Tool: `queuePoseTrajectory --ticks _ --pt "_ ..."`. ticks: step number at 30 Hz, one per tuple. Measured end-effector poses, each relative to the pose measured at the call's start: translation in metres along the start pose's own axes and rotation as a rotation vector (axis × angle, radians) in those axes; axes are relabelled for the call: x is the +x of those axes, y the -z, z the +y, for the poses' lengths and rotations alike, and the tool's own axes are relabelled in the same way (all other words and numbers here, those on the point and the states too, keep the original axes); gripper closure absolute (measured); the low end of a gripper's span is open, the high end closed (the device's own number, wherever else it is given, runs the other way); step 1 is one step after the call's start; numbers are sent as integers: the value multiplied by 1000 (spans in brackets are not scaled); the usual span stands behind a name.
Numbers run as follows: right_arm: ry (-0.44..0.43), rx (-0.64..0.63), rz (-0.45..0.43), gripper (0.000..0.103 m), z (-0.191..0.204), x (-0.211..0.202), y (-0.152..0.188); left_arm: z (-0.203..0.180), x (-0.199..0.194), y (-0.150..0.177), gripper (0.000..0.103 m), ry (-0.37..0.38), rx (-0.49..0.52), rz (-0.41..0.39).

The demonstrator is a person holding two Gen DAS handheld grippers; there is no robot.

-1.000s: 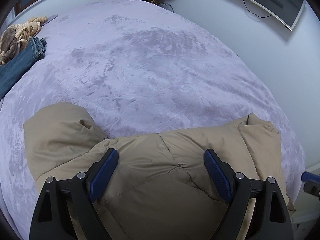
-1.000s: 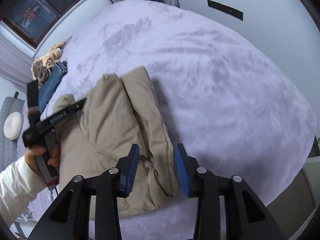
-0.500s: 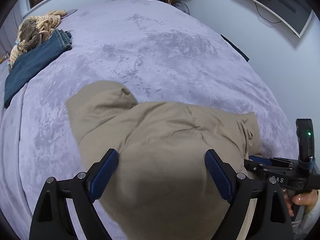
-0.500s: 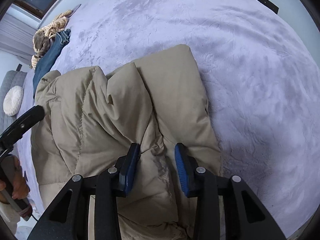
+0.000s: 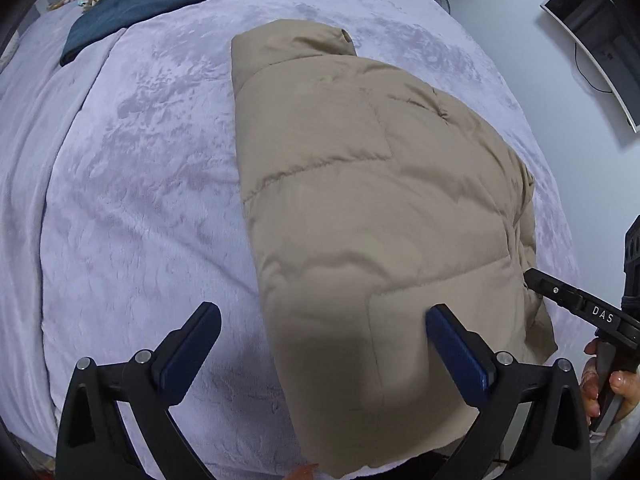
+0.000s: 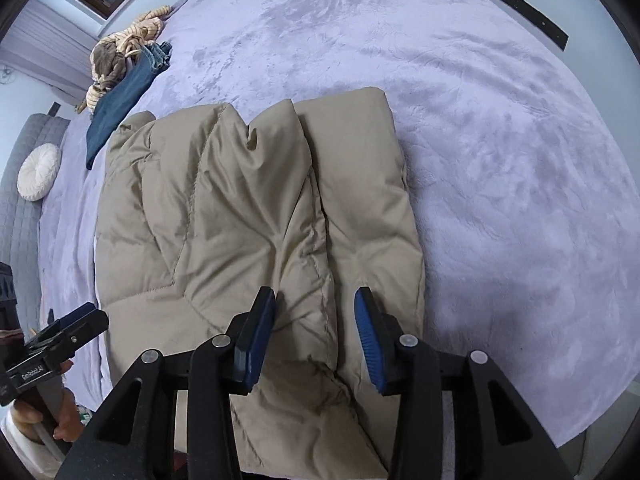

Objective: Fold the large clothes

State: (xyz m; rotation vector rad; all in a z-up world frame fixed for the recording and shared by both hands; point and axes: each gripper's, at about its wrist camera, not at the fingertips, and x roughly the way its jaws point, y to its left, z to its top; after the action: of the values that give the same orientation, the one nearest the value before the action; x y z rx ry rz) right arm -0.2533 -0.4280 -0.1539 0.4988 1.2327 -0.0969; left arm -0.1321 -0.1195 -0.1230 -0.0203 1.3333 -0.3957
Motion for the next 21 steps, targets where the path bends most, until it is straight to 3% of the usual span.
queuePoseTrajectory --ticks 4,7,10,13,21 --pt "17 39 -1 56 2 -11 14 5 -6 6 0 1 4 3" --pt "14 41 -22 38 7 -20 18 10 -14 9 0 -12 -9 -1" --pt "31 31 -45 34 15 -27 21 17 -19 14 0 6 -16 2" --pt "24 50 -70 22 18 -33 28 21 -23 17 0 0 -5 -8" --pt "37 71 -106 21 19 -40 41 30 -31 21 0 -1 -5 -19"
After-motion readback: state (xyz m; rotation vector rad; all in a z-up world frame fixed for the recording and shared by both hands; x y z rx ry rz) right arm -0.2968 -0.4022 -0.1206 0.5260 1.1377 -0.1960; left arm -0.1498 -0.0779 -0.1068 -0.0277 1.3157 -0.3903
